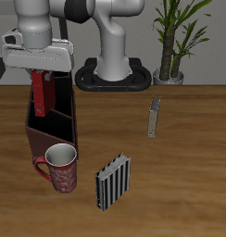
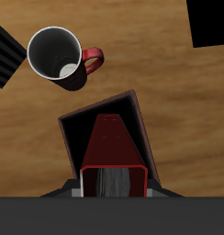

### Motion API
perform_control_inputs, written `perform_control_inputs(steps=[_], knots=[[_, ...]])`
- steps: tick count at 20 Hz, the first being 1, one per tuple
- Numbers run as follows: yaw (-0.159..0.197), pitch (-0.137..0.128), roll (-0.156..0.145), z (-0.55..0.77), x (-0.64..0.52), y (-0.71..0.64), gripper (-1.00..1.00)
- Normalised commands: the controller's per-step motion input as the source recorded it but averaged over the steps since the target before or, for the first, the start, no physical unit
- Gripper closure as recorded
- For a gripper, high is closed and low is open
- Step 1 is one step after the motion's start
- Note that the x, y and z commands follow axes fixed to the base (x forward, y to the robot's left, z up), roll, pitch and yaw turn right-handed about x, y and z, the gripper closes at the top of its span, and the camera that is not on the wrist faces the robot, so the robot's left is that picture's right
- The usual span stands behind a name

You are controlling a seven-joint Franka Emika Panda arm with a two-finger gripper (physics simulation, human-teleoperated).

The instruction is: Place the red book into the right desk caddy's left compartment and place the red mug into the right desk caddy's right compartment

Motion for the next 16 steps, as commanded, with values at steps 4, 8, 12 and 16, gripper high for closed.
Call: perform_control_inputs(steps=[4,8,12,16], knots=[[-0.044,0.022,-0.004,-0.19,0.09,0.04,1.00],[-0.041,0.029,-0.004,-0.14,0.04,0.01,1.00],[-0.018,0.023,-0.010,-0.10,0.04,-0.01,1.00],[-0.005,0.047,-0.009,-0.19,0.06,0.00,1.00]])
